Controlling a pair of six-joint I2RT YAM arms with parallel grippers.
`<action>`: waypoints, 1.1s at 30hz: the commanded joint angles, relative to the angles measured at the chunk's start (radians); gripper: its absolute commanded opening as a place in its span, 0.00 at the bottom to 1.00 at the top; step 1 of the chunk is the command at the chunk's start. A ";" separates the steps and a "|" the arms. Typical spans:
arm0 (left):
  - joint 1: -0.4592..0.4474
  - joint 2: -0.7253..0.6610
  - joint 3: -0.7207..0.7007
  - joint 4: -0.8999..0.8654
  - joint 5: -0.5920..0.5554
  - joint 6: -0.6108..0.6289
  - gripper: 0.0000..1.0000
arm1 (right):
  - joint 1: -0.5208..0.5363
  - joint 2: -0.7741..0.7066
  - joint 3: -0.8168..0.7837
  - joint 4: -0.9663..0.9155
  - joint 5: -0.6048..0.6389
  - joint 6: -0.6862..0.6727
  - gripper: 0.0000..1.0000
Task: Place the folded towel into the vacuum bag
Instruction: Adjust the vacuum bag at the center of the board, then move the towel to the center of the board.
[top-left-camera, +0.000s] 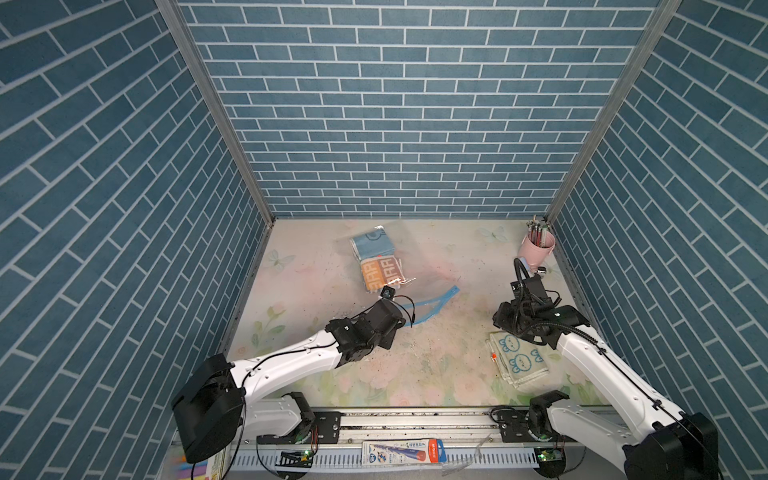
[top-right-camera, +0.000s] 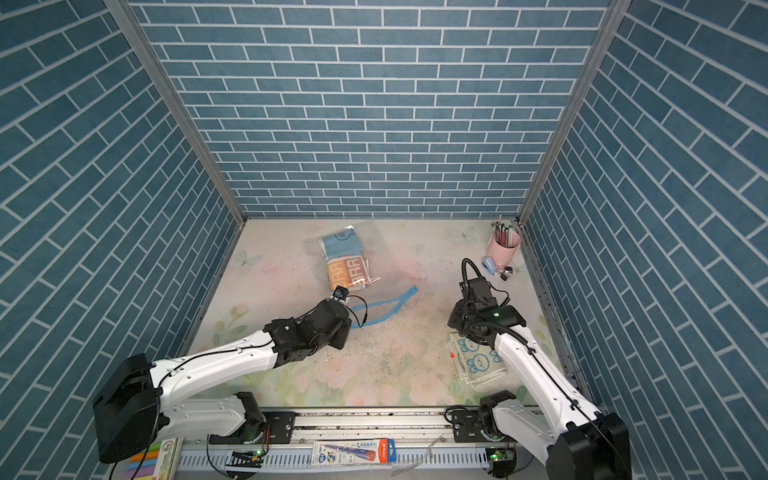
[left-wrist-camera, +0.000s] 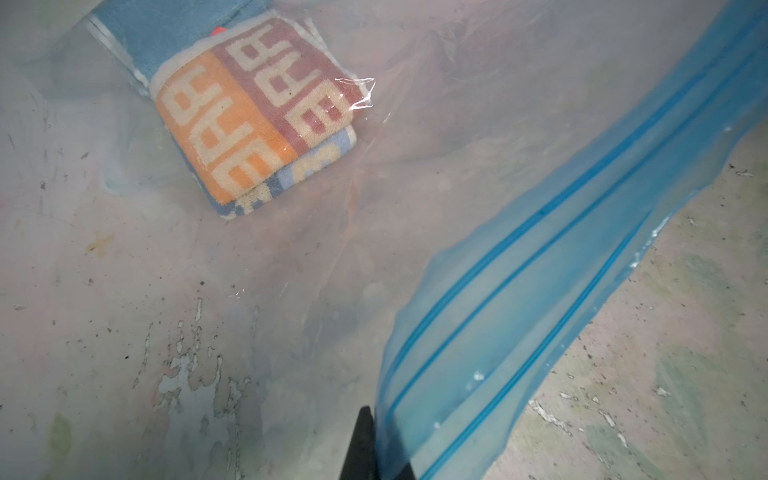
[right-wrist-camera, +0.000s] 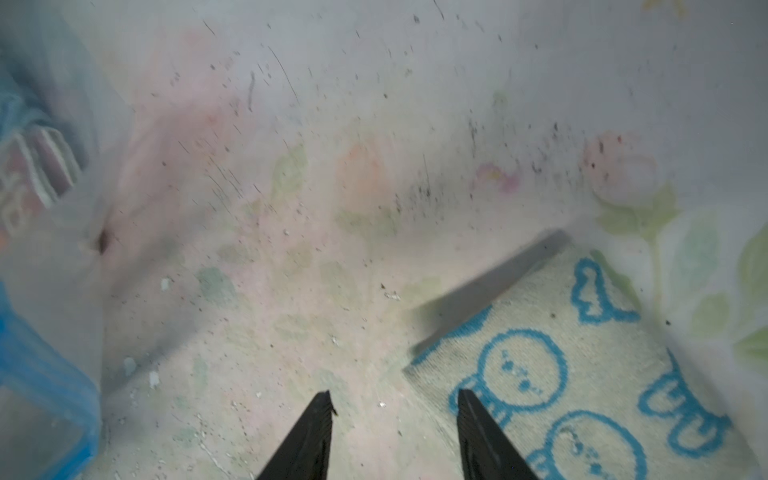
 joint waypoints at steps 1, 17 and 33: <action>0.004 0.033 0.002 0.022 0.029 -0.005 0.00 | -0.009 -0.021 -0.038 -0.094 -0.004 0.011 0.56; 0.004 0.047 0.010 0.015 0.001 -0.045 0.00 | -0.017 0.182 -0.170 0.117 -0.089 0.010 0.62; 0.013 -0.085 -0.012 -0.085 -0.225 -0.150 0.00 | 0.316 0.441 0.095 0.271 -0.192 -0.133 0.60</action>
